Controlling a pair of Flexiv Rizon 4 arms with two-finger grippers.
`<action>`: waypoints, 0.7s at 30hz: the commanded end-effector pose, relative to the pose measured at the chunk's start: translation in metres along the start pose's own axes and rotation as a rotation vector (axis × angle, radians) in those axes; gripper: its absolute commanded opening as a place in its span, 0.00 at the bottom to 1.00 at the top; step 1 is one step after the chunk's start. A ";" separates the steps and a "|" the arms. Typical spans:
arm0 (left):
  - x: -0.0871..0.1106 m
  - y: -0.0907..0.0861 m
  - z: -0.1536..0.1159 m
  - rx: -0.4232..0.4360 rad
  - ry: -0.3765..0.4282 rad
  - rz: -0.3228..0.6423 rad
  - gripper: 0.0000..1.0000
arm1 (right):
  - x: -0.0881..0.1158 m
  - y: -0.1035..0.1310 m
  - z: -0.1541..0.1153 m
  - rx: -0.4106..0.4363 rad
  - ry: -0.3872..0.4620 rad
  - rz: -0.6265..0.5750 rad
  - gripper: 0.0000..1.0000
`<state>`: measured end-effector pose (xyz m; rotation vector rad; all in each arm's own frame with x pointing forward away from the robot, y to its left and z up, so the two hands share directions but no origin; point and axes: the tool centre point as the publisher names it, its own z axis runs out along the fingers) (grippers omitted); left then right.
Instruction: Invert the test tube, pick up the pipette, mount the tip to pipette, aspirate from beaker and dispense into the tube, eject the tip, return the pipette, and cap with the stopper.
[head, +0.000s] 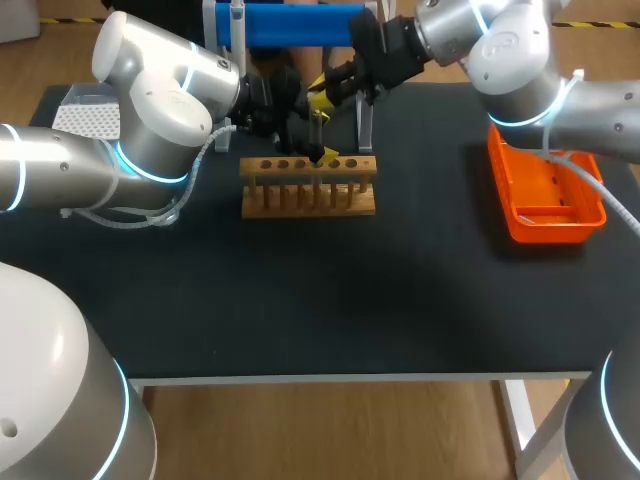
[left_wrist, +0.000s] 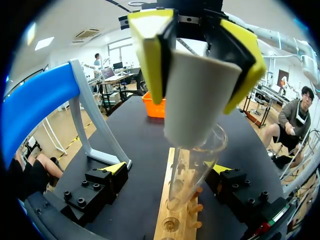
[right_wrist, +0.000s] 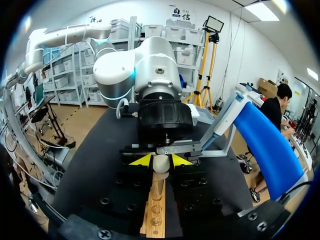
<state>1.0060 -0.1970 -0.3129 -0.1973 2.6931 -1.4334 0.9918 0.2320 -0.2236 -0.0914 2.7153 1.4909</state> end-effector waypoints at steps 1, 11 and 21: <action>-0.001 0.000 0.000 -0.002 0.004 -0.001 1.00 | -0.001 0.001 -0.002 -0.003 0.002 -0.003 0.00; -0.001 0.000 0.000 -0.002 0.004 -0.001 1.00 | 0.001 0.001 -0.002 -0.004 0.003 -0.007 0.00; -0.001 0.000 0.000 -0.002 0.004 -0.001 1.00 | 0.003 -0.005 0.001 0.008 0.010 -0.004 0.00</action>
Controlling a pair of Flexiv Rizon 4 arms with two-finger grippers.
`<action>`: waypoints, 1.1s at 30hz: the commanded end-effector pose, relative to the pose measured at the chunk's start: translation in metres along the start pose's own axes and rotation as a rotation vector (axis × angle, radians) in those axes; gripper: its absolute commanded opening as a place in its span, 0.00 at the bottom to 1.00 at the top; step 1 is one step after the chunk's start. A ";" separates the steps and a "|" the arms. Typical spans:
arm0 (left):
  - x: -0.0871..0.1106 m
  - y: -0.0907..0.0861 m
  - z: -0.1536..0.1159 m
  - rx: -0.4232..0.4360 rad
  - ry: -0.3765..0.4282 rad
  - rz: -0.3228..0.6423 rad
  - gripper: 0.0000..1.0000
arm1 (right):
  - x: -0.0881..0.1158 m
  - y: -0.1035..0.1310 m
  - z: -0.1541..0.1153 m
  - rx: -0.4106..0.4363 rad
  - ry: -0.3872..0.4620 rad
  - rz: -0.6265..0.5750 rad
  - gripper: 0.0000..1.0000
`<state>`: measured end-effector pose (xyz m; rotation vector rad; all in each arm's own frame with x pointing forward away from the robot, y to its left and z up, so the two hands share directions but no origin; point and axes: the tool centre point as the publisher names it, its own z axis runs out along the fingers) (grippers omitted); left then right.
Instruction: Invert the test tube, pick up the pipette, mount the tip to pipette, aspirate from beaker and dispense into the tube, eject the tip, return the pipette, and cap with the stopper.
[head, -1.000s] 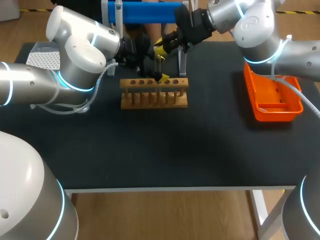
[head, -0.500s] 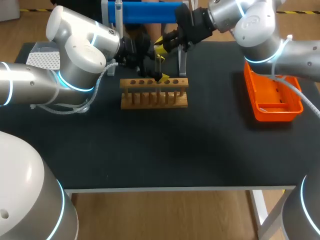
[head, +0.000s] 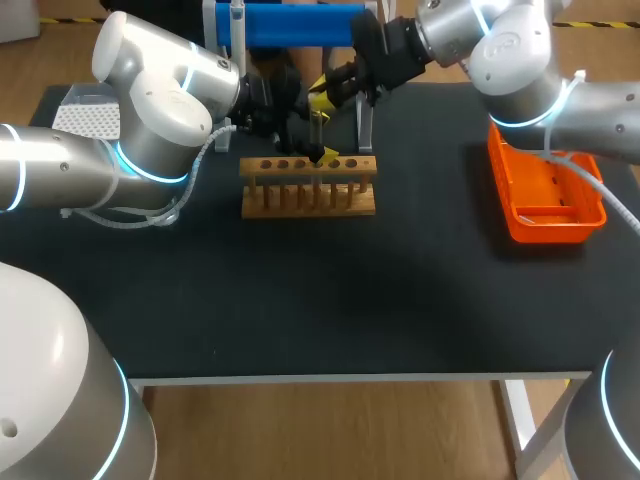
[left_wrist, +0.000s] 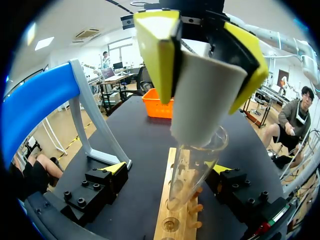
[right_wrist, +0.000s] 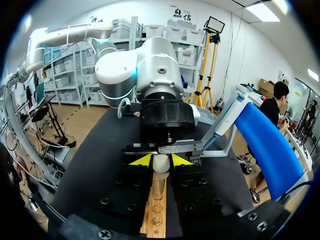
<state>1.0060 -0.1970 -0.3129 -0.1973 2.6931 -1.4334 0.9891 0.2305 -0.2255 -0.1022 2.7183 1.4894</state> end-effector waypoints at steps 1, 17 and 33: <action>-0.001 0.000 0.000 -0.002 0.004 -0.001 1.00 | 0.000 -0.003 0.001 0.008 0.006 0.002 0.00; -0.001 0.000 0.000 -0.002 0.004 -0.001 1.00 | -0.002 0.004 -0.003 -0.011 0.001 0.001 0.00; -0.001 0.000 0.000 -0.002 0.004 -0.001 1.00 | 0.001 0.001 0.000 0.002 0.014 0.026 0.00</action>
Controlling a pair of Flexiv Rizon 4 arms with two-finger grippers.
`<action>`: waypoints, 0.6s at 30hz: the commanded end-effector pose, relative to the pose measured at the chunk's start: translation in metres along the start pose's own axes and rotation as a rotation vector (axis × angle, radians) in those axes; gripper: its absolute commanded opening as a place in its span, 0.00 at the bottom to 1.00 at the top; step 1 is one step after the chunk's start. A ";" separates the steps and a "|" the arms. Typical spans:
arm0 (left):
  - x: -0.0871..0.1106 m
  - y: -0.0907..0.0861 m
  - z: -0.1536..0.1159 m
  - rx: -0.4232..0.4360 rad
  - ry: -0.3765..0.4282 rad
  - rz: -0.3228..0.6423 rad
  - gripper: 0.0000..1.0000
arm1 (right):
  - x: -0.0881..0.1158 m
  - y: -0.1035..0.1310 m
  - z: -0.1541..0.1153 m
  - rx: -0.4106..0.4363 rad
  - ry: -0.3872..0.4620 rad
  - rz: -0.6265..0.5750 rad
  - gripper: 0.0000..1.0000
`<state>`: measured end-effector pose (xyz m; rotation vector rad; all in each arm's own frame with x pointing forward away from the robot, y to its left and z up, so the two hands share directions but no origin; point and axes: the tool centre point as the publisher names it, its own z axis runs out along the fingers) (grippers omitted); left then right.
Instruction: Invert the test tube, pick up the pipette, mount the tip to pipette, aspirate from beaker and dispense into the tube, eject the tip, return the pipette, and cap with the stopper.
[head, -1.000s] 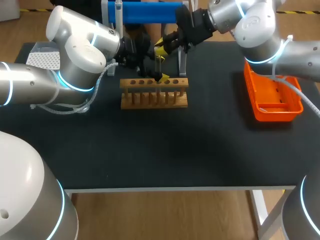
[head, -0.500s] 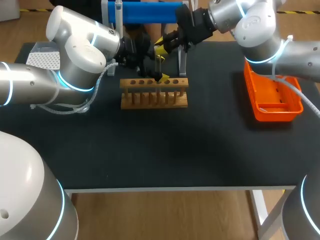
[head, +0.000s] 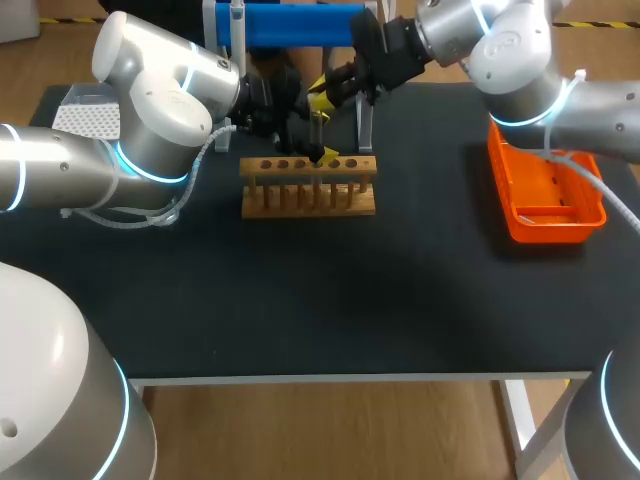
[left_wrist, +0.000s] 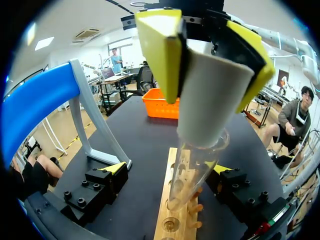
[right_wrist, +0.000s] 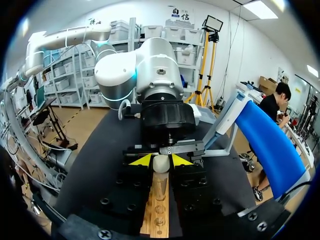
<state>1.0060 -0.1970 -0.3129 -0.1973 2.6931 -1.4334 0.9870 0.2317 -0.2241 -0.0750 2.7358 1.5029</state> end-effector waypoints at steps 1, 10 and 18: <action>-0.001 0.000 0.000 -0.002 0.004 -0.001 1.00 | -0.002 -0.001 0.000 0.005 0.004 0.001 0.00; -0.001 0.000 0.000 -0.002 0.004 -0.001 1.00 | -0.001 -0.009 0.003 0.018 0.002 0.005 0.00; -0.001 0.000 0.000 -0.002 0.004 -0.001 1.00 | -0.003 -0.010 0.003 0.016 0.001 0.011 0.00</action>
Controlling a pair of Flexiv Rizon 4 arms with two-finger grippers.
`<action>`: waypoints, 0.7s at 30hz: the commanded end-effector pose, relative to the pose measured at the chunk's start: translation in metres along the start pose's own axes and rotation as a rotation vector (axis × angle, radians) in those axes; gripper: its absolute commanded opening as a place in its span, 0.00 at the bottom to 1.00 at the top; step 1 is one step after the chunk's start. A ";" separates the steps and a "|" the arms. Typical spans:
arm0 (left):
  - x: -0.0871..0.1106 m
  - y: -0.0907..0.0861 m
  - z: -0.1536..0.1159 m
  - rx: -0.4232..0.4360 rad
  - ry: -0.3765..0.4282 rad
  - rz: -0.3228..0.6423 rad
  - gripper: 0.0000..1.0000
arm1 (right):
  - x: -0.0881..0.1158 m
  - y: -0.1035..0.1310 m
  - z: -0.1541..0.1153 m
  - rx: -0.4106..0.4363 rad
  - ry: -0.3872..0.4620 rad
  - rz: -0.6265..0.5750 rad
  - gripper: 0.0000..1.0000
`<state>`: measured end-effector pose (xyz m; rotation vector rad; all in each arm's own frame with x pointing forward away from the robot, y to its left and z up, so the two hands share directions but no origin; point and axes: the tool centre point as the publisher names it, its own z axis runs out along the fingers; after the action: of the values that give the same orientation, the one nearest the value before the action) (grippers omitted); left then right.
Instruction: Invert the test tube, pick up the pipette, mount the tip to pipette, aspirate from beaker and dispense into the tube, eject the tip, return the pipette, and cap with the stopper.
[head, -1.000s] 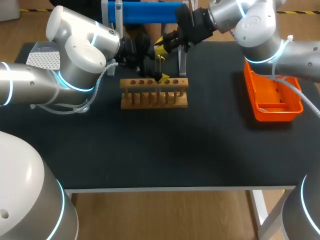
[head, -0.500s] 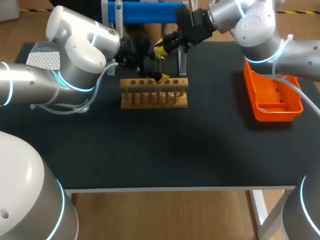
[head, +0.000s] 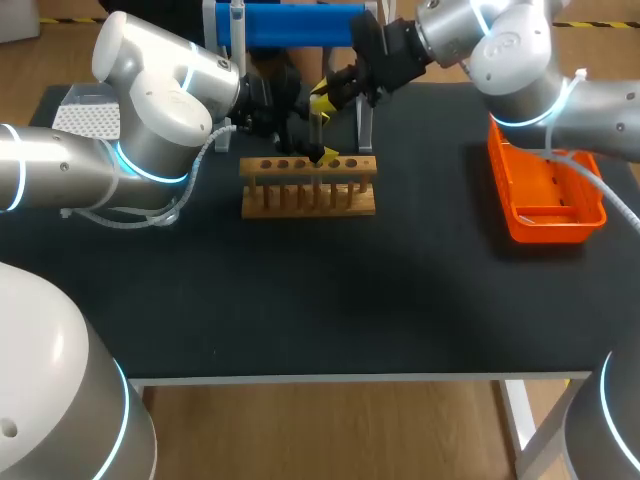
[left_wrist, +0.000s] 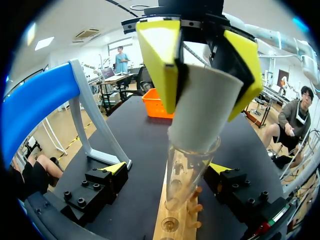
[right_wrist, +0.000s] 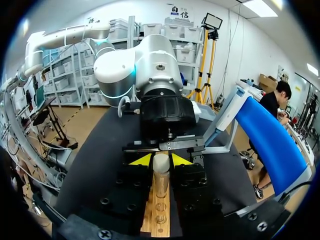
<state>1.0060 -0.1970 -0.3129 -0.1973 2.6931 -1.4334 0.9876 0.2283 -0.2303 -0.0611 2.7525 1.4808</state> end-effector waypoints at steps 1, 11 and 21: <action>-0.001 0.000 0.000 -0.002 0.004 -0.001 1.00 | -0.004 -0.001 0.003 -0.003 0.000 0.001 0.00; -0.001 0.000 0.000 -0.002 0.004 -0.001 1.00 | -0.002 -0.004 0.004 0.006 0.005 -0.004 0.00; -0.001 0.000 0.000 -0.002 0.004 -0.001 1.00 | -0.002 -0.009 0.007 0.024 0.008 -0.005 0.00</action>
<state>1.0060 -0.1970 -0.3129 -0.1973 2.6931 -1.4334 0.9884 0.2286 -0.2368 -0.0710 2.7659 1.4565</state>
